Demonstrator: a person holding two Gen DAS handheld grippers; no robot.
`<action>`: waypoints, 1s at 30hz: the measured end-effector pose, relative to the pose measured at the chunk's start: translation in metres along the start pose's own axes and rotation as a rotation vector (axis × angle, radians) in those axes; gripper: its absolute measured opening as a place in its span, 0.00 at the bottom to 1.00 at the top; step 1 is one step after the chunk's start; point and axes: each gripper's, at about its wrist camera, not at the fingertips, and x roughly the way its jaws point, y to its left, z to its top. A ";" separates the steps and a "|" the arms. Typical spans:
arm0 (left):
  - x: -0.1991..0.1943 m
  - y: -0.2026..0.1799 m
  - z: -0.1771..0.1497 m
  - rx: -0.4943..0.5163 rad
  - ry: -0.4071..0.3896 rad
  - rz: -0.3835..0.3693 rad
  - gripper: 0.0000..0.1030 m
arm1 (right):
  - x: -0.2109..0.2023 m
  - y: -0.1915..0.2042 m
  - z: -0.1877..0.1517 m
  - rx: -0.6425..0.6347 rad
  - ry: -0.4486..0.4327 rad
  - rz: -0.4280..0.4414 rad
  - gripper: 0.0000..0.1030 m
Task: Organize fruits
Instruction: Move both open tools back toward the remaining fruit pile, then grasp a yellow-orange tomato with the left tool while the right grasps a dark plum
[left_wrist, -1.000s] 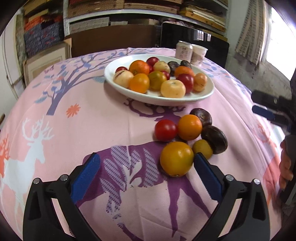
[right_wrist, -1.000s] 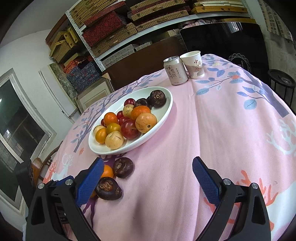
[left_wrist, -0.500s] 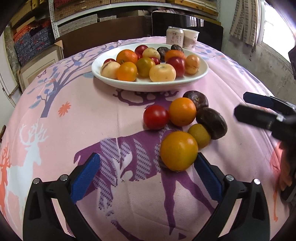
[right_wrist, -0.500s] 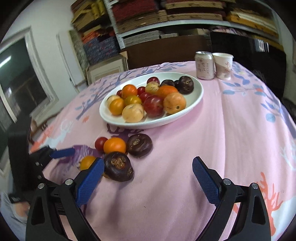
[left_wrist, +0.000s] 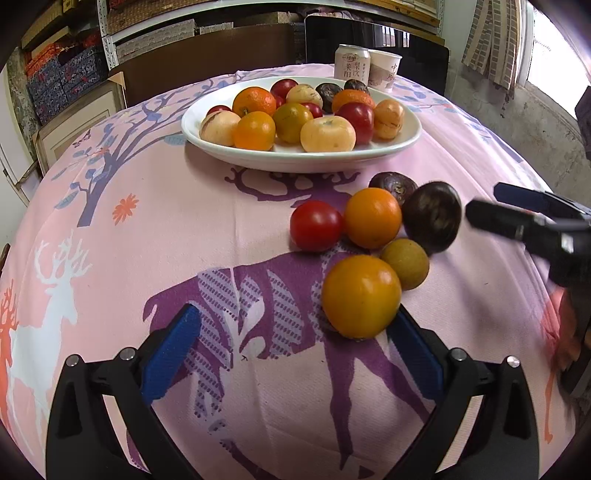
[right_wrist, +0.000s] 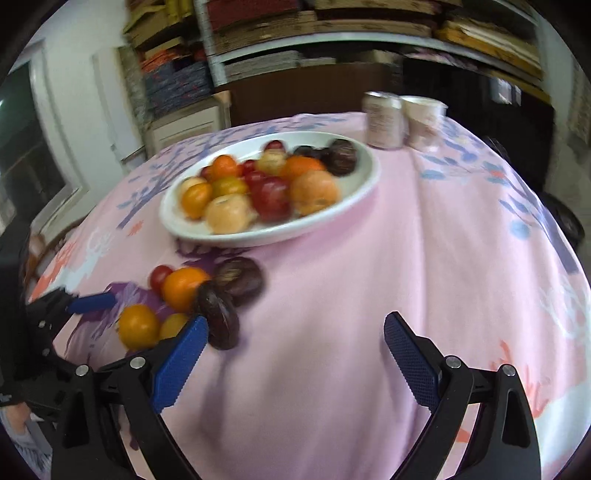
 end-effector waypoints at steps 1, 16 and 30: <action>0.000 0.000 0.000 0.000 0.000 0.001 0.96 | 0.000 -0.007 0.001 0.034 0.003 0.012 0.94; -0.006 0.005 0.004 -0.034 -0.051 -0.064 0.96 | 0.002 0.025 -0.004 -0.136 -0.010 0.027 0.70; -0.003 -0.010 0.009 0.000 -0.057 -0.191 0.71 | 0.007 0.015 -0.005 -0.077 0.015 0.012 0.68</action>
